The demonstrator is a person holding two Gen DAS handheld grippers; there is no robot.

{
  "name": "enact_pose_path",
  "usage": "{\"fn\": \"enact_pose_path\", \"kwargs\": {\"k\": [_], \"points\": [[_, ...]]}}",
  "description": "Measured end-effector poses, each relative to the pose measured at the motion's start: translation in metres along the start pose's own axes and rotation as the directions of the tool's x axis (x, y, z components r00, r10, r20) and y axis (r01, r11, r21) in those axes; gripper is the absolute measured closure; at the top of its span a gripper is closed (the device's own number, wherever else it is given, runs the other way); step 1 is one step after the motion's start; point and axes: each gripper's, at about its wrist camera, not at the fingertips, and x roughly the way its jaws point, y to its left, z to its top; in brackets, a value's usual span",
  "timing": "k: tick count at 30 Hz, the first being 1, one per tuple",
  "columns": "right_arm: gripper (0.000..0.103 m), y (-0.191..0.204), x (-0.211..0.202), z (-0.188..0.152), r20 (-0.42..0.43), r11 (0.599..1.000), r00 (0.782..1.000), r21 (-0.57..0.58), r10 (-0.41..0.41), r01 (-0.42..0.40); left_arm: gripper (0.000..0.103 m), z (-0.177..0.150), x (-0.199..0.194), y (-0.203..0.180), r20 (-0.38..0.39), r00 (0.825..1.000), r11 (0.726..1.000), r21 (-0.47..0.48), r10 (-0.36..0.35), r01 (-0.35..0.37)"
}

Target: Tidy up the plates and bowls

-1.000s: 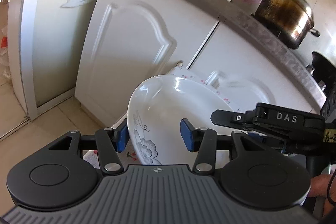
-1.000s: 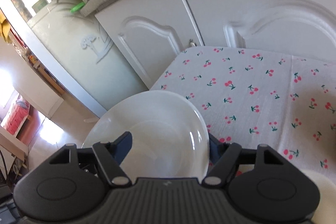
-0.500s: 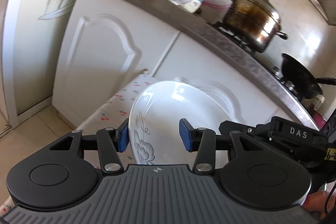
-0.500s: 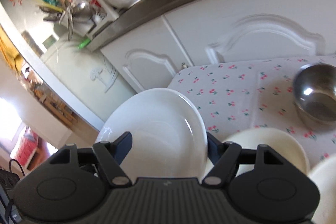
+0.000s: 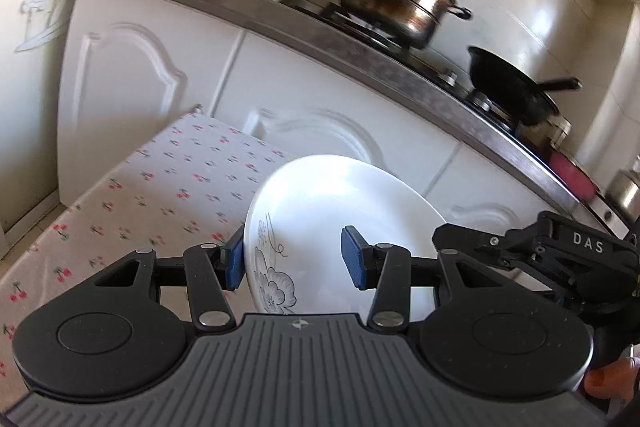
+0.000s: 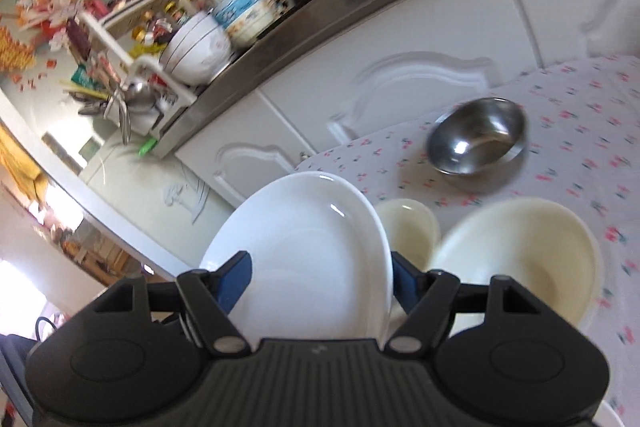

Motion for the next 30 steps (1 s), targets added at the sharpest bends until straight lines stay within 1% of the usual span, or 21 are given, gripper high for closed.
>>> {"fn": "enact_pose_path", "kwargs": {"k": [8, 14, 18, 22, 25, 30], "points": [[0.029, -0.020, -0.047, -0.024, 0.052, 0.997, 0.999, 0.076, -0.008, 0.004, 0.050, -0.023, -0.012, -0.021, -0.057, 0.998, 0.998, 0.055, -0.025, 0.029], [0.029, -0.035, -0.076, -0.050, 0.070, 0.995, 0.996, 0.090, -0.051, 0.045, 0.050, -0.040, -0.020, -0.039, -0.090, 0.995, 0.992, 0.118, -0.035, 0.045], [0.028, -0.044, -0.095, -0.063, 0.096, 0.992, 0.993, 0.109, -0.069, 0.059, 0.050, -0.051, -0.022, -0.046, -0.121, 0.992, 0.985, 0.161, -0.038, 0.057], [0.027, -0.048, -0.109, -0.071, 0.132, 0.992, 0.987, 0.096, -0.095, 0.083, 0.051, -0.062, -0.020, -0.051, -0.162, 0.986, 0.980, 0.189, -0.036, 0.067], [0.027, -0.051, -0.114, -0.076, 0.144, 0.992, 0.983, 0.077, -0.115, 0.105, 0.051, -0.066, -0.020, -0.052, -0.168, 0.985, 0.974, 0.216, -0.026, 0.063], [0.027, -0.054, -0.118, -0.086, 0.146, 0.991, 0.982, 0.063, -0.124, 0.116, 0.053, -0.069, -0.020, -0.051, -0.172, 0.985, 0.969, 0.242, 0.001, 0.041]]}}
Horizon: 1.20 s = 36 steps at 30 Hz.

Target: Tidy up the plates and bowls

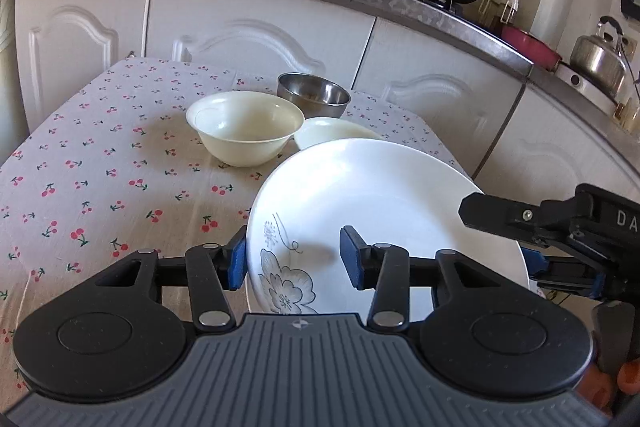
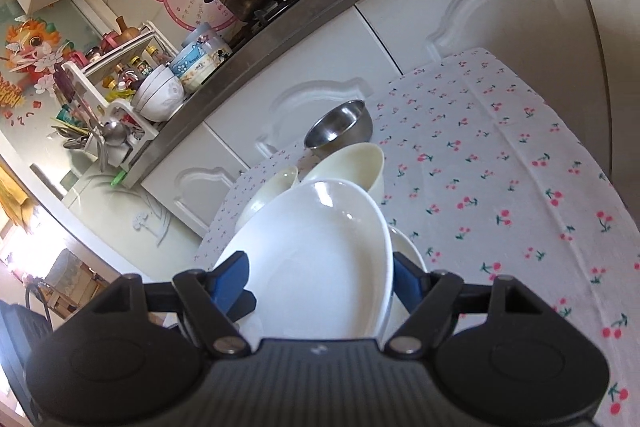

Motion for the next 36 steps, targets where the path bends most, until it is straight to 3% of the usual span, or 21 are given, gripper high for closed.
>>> {"fn": "enact_pose_path", "kwargs": {"k": [16, 23, 27, 30, 36], "points": [[0.024, 0.000, -0.004, -0.011, 0.019, 0.996, 0.999, -0.080, -0.042, 0.044, 0.056, -0.012, 0.004, -0.003, -0.037, 0.999, 0.999, 0.028, 0.023, -0.021], [0.020, -0.001, -0.009, -0.007, 0.014, 0.997, 0.999, -0.067, -0.030, 0.031, 0.042, -0.012, 0.000, 0.009, -0.055, 0.998, 1.000, 0.018, 0.024, -0.023], [0.001, 0.007, -0.021, -0.004, 0.082, 0.990, 0.993, -0.105, -0.090, 0.098, 0.035, -0.009, -0.008, 0.020, -0.050, 0.998, 1.000, 0.008, 0.025, -0.025], [0.001, 0.010, -0.027, 0.003, 0.127, 0.983, 0.986, -0.136, -0.109, 0.126, 0.029, -0.005, -0.012, 0.029, -0.053, 0.999, 1.000, -0.018, 0.011, -0.012], [0.001, 0.003, -0.017, 0.022, 0.162, 0.987, 0.978, -0.068, -0.133, 0.146, 0.015, 0.010, -0.019, 0.037, -0.036, 0.999, 0.998, -0.063, -0.023, 0.021]]}}
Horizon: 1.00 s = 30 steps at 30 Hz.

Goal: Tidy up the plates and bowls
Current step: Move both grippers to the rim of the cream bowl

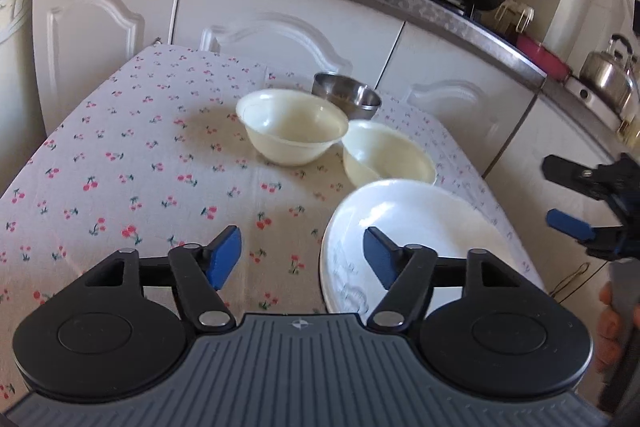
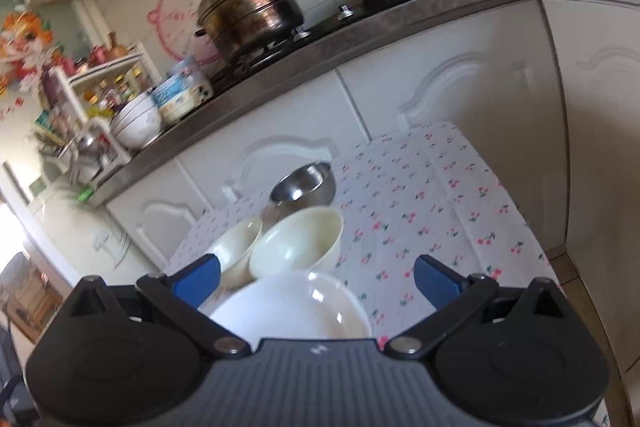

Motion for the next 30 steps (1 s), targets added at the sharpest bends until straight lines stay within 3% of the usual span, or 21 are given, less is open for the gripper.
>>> {"fn": "enact_pose_path", "kwargs": {"k": [2, 9, 16, 21, 25, 30], "points": [[0.001, -0.001, 0.007, 0.007, 0.008, 1.000, 1.000, 0.014, -0.012, 0.012, 0.005, 0.007, -0.003, 0.000, 0.020, 1.000, 1.000, -0.006, -0.014, 0.014], [0.001, -0.005, 0.038, 0.036, 0.029, 0.996, 0.999, 0.071, 0.045, -0.047, 0.005, 0.026, 0.001, -0.012, 0.035, 0.999, 0.999, 0.035, -0.035, 0.034], [0.001, -0.013, 0.075, 0.056, -0.005, 0.977, 0.988, 0.149, 0.153, -0.151, 0.004, 0.045, 0.024, -0.014, -0.051, 0.996, 0.997, -0.019, -0.076, 0.075], [0.001, -0.028, 0.098, 0.055, -0.086, 0.973, 0.986, 0.193, 0.145, -0.127, 0.003, 0.052, 0.042, -0.018, -0.085, 0.994, 0.997, -0.032, -0.069, 0.067], [0.001, -0.047, 0.115, 0.050, -0.127, 0.952, 0.974, 0.269, 0.185, -0.146, 0.004, 0.055, 0.056, -0.025, -0.096, 0.992, 0.996, -0.046, -0.078, 0.074], [0.001, -0.065, 0.128, 0.048, -0.126, 0.882, 0.934, 0.391, 0.335, -0.264, 0.004, 0.062, 0.079, -0.037, -0.113, 0.992, 0.998, -0.036, -0.064, 0.060]]}}
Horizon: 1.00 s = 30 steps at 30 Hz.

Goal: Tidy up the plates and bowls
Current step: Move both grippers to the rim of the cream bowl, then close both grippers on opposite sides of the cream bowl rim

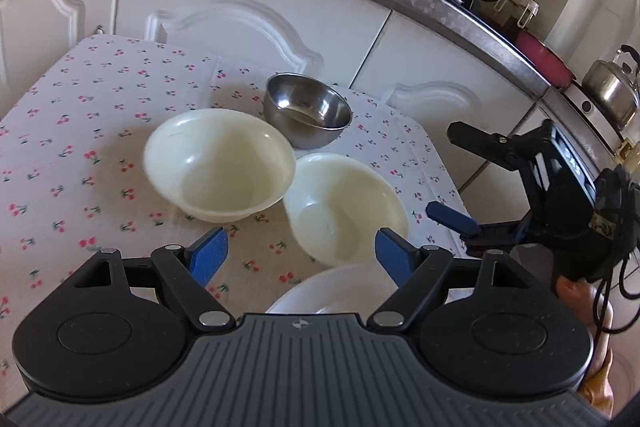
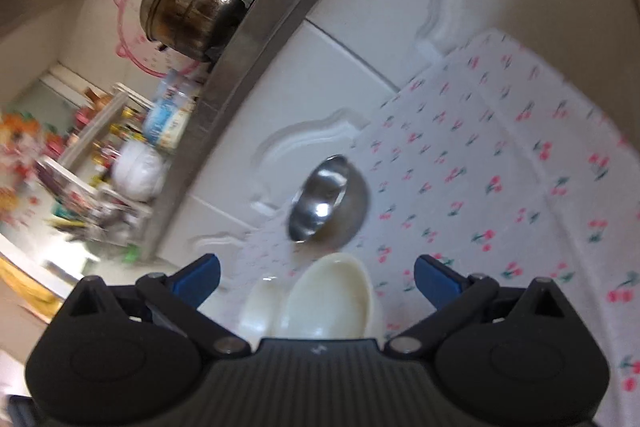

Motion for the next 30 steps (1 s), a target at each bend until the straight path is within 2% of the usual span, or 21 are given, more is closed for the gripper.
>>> {"fn": "enact_pose_path", "kwargs": {"k": [3, 6, 13, 15, 17, 20, 23, 30], "points": [[0.001, -0.002, 0.002, 0.003, -0.016, 0.999, 0.999, 0.014, 0.042, -0.041, 0.005, 0.005, 0.011, -0.004, -0.010, 1.000, 1.000, 0.008, 0.010, -0.010], [0.001, -0.005, 0.005, 0.006, -0.035, 0.999, 0.998, 0.022, 0.051, -0.050, 0.009, 0.010, 0.022, -0.006, -0.022, 0.999, 1.000, 0.013, 0.025, -0.024], [0.001, -0.013, 0.016, 0.005, -0.084, 0.999, 0.996, 0.041, 0.039, -0.035, 0.029, 0.014, 0.049, -0.007, -0.084, 0.995, 0.999, 0.003, 0.044, -0.044], [0.001, -0.014, 0.019, 0.004, -0.098, 0.998, 0.994, 0.044, 0.056, -0.052, 0.033, 0.014, 0.055, -0.009, -0.091, 0.995, 0.999, 0.013, 0.049, -0.048], [0.001, -0.014, 0.020, 0.003, -0.107, 0.996, 0.991, 0.051, 0.076, -0.071, 0.043, 0.015, 0.059, -0.010, -0.096, 0.994, 0.998, 0.021, 0.059, -0.057], [0.001, -0.015, 0.022, 0.003, -0.120, 0.993, 0.987, 0.065, 0.103, -0.096, 0.054, 0.017, 0.065, -0.013, -0.105, 0.993, 0.999, 0.020, 0.050, -0.048], [0.001, -0.014, 0.024, 0.003, -0.131, 0.991, 0.984, 0.071, 0.122, -0.114, 0.061, 0.018, 0.066, -0.014, -0.100, 0.994, 0.999, 0.021, 0.050, -0.048], [0.000, -0.009, 0.024, 0.001, -0.136, 0.992, 0.983, 0.063, 0.120, -0.112, 0.065, 0.019, 0.068, -0.009, -0.088, 0.996, 0.999, -0.021, 0.033, -0.035]]}}
